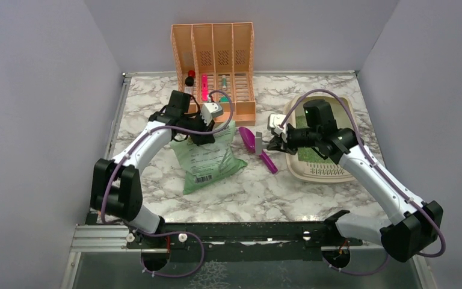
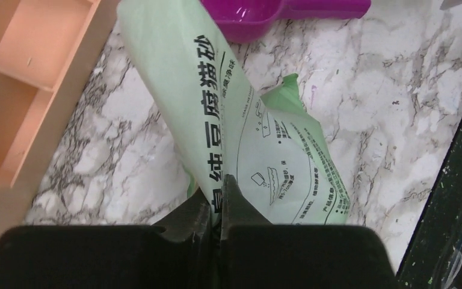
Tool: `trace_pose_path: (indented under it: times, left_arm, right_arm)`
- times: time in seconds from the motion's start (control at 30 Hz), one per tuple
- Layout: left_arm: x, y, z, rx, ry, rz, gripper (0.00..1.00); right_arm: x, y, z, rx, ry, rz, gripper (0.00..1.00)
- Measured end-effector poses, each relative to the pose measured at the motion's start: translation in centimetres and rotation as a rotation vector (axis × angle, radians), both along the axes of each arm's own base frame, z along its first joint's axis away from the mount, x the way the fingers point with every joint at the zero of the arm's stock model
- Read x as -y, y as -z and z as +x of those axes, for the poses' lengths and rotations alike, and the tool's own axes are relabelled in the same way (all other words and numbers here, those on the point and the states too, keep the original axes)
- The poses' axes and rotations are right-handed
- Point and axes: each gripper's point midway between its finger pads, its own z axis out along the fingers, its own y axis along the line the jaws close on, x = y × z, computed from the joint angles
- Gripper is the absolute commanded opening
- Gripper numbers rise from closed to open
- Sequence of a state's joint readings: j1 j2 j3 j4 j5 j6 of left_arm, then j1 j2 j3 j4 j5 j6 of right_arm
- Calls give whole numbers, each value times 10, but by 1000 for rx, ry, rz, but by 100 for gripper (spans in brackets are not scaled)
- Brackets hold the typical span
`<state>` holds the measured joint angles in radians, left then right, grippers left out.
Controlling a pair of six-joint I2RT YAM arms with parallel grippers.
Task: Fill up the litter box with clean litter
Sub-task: Adjust the clamp at the center of the board.
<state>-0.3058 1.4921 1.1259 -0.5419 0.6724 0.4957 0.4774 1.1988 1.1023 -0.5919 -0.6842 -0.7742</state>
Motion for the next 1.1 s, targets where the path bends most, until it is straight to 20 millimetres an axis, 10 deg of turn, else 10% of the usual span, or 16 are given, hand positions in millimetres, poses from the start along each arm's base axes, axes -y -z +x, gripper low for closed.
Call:
trace_pose_path:
  times: [0.4, 0.7, 1.1]
  left_arm:
    - [64, -9, -5, -52, 230, -70, 0]
    - [62, -23, -7, -18, 214, -87, 95]
    - [72, -155, -41, 355, 251, -388, 99]
  right_arm:
    - [29, -6, -27, 20, 106, -7, 1]
    - [29, -7, -31, 18, 97, -2, 1]
    - [5, -16, -39, -68, 19, 113, 1]
